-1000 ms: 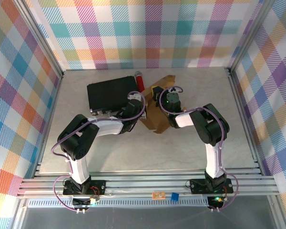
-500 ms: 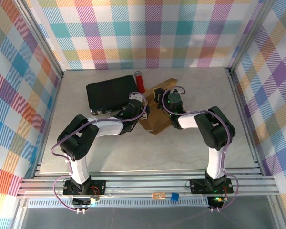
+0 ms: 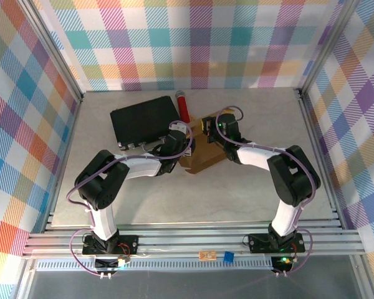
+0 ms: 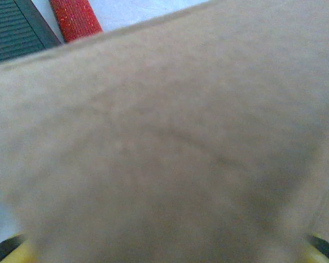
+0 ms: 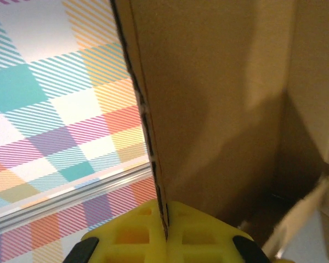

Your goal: Fold the paper box

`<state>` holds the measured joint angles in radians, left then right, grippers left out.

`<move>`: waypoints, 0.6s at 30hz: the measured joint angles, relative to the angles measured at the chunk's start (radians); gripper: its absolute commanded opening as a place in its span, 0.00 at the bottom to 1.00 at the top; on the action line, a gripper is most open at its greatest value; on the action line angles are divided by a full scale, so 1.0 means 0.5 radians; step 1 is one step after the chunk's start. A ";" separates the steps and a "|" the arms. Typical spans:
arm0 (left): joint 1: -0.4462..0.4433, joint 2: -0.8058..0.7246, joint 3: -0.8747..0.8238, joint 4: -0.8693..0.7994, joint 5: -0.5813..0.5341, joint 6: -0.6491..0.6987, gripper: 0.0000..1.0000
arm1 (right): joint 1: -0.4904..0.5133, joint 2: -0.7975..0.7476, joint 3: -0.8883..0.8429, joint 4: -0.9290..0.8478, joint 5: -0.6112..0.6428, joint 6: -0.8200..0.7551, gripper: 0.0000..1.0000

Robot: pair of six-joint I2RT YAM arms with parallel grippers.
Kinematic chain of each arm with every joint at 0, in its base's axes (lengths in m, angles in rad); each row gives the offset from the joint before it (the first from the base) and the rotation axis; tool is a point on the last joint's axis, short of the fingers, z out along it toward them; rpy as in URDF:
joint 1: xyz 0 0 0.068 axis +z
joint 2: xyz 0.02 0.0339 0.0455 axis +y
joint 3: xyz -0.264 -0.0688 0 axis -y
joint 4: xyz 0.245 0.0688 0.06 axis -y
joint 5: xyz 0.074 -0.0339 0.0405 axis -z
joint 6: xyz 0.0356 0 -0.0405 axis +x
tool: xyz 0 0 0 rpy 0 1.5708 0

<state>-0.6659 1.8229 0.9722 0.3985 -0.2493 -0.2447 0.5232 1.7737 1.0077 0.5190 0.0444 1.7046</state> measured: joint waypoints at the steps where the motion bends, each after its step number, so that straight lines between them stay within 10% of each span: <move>1: 0.000 -0.008 -0.002 -0.011 -0.014 0.005 0.47 | 0.002 -0.020 0.007 -0.064 0.000 0.000 0.00; 18: -0.130 -0.565 -0.208 -0.306 -0.063 -0.044 0.54 | -0.012 -0.323 0.214 -1.085 0.087 -0.086 0.00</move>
<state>-0.7307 1.5402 0.8684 0.2455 -0.2806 -0.2668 0.5171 1.6119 1.1145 -0.0235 0.0879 1.6615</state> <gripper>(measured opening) 0.534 0.042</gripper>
